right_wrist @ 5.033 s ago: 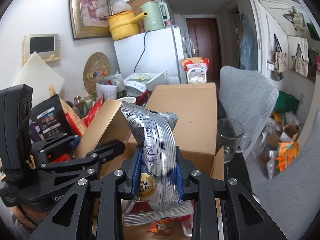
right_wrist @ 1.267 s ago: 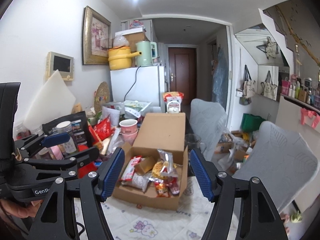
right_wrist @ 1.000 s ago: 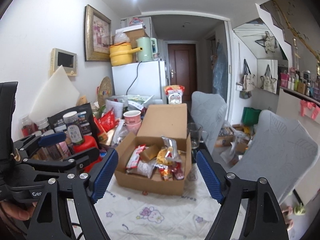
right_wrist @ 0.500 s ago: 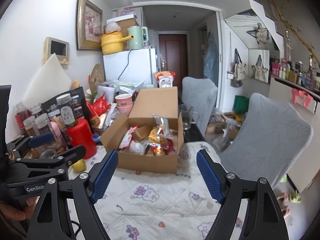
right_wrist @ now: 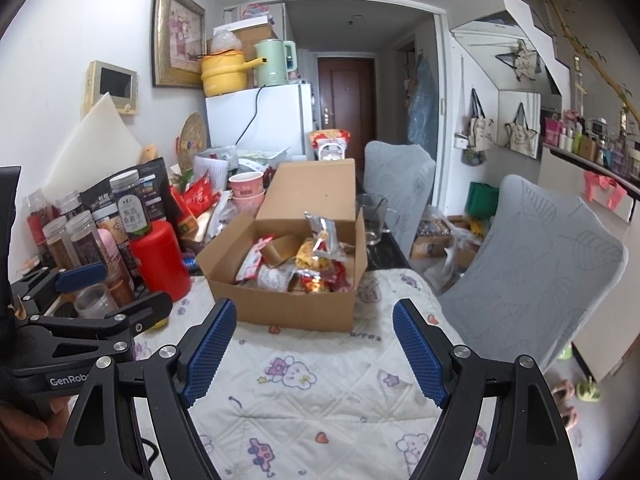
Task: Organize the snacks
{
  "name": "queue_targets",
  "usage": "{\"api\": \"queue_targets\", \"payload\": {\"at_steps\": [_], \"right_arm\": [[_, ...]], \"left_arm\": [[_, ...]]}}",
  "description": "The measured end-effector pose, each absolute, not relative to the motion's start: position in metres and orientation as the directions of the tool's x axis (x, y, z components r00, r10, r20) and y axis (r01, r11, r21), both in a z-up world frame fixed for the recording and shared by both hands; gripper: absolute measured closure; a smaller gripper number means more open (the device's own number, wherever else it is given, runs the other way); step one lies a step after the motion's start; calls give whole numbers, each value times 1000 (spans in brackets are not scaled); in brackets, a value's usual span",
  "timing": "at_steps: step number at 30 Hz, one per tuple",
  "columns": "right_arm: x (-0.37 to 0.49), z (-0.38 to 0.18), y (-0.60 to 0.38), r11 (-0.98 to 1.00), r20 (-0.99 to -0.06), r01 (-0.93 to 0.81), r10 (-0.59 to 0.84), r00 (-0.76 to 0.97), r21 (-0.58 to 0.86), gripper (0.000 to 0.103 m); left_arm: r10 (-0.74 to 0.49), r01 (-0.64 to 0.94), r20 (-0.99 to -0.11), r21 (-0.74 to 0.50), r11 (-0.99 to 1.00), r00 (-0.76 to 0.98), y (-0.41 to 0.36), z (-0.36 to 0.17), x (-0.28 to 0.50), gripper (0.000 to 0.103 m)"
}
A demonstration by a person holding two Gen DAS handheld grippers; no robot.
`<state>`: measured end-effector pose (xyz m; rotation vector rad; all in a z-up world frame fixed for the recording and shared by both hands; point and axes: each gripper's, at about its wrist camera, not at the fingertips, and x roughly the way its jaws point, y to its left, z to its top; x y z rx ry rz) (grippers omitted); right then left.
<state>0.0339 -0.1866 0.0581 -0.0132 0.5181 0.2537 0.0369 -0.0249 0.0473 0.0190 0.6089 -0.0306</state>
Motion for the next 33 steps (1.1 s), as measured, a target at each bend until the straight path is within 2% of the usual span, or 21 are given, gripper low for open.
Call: {"api": "queue_targets", "payload": {"at_steps": [33], "right_arm": [[41,55,-189,967,-496,-249,243,833,54,22]], "left_arm": [[-39,48,-608,-2,999,793,-28,43,46,6]]}}
